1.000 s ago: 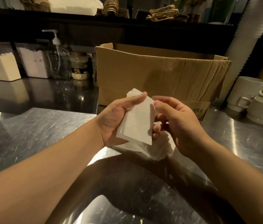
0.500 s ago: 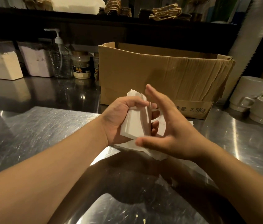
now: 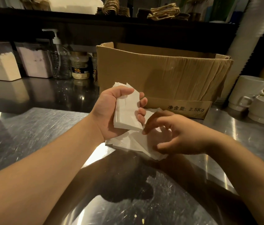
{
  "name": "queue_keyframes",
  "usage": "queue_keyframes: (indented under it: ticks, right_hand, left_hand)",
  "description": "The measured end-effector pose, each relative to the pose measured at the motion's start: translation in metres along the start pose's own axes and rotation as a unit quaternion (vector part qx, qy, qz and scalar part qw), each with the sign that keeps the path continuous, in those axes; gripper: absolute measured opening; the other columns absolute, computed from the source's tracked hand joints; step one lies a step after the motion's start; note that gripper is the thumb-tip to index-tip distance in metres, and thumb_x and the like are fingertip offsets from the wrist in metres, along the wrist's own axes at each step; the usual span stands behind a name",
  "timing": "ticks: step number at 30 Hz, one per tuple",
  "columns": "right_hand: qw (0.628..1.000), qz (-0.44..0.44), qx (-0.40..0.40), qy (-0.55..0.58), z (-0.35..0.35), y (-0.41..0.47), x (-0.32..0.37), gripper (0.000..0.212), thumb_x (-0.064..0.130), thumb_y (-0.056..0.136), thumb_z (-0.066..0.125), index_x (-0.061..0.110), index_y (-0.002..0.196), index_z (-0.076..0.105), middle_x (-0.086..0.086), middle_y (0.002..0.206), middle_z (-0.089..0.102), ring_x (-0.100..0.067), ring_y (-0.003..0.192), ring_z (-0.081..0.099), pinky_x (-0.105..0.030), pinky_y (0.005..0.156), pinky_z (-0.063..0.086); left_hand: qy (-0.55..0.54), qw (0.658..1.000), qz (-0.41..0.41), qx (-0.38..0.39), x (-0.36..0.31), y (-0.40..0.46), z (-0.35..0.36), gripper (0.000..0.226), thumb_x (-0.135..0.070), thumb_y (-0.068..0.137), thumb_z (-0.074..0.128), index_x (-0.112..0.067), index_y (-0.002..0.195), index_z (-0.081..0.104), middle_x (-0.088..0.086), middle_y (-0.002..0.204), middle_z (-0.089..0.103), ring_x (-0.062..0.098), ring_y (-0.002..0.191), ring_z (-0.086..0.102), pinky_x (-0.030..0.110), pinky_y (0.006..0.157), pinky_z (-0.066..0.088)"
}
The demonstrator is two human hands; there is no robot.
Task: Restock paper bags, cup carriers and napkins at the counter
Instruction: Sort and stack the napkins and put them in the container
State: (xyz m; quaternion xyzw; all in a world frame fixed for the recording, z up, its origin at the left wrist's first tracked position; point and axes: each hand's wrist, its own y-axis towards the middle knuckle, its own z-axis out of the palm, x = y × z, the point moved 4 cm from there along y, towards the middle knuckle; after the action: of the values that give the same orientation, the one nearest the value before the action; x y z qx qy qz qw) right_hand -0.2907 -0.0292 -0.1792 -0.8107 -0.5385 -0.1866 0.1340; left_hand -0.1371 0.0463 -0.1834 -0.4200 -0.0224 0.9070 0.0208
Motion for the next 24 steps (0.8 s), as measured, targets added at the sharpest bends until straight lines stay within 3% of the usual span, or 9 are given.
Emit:
queue_keyframes:
  ticks: [4,8,16,24]
  right_hand:
    - [0.998,0.005,0.057,-0.037,0.0041,0.002,-0.0017,0.048,0.029,0.083,0.08,0.049,0.123,0.063,0.034,0.127,0.048,0.011,0.121,0.042,-0.021,0.106,0.041]
    - [0.998,-0.008,0.04,-0.05,0.0035,0.0034,-0.0025,0.043,0.027,0.085,0.079,0.047,0.121,0.066,0.031,0.127,0.053,0.006,0.123,0.045,-0.026,0.11,0.042]
    - [0.997,-0.05,0.004,-0.053,0.0014,0.0044,-0.0041,0.026,0.027,0.091,0.073,0.044,0.111,0.073,0.027,0.123,0.06,0.005,0.119,0.054,-0.012,0.1,0.045]
    - [0.99,-0.069,-0.089,-0.081,-0.0033,0.0044,-0.0048,0.021,0.031,0.091,0.07,0.039,0.111,0.074,0.025,0.104,0.063,0.001,0.097,0.06,-0.019,0.083,0.053]
  left_hand:
    - [0.003,1.0,0.004,-0.003,-0.0007,0.0003,-0.0011,0.05,-0.032,0.079,0.059,-0.015,0.125,0.053,0.008,0.096,0.063,0.017,0.074,0.057,0.029,0.067,0.051]
    - [0.003,1.0,0.004,-0.007,-0.0008,0.0004,-0.0016,0.051,-0.032,0.078,0.06,-0.016,0.125,0.054,0.008,0.096,0.063,0.017,0.074,0.057,0.029,0.066,0.052]
    - [0.008,1.0,0.006,-0.012,-0.001,0.0004,-0.0005,0.05,-0.033,0.078,0.06,-0.016,0.125,0.054,0.007,0.096,0.064,0.018,0.074,0.058,0.028,0.065,0.052]
    - [0.009,1.0,0.005,-0.02,-0.001,0.0001,-0.0011,0.052,-0.032,0.076,0.062,-0.016,0.124,0.055,0.007,0.097,0.064,0.018,0.073,0.058,0.029,0.066,0.052]
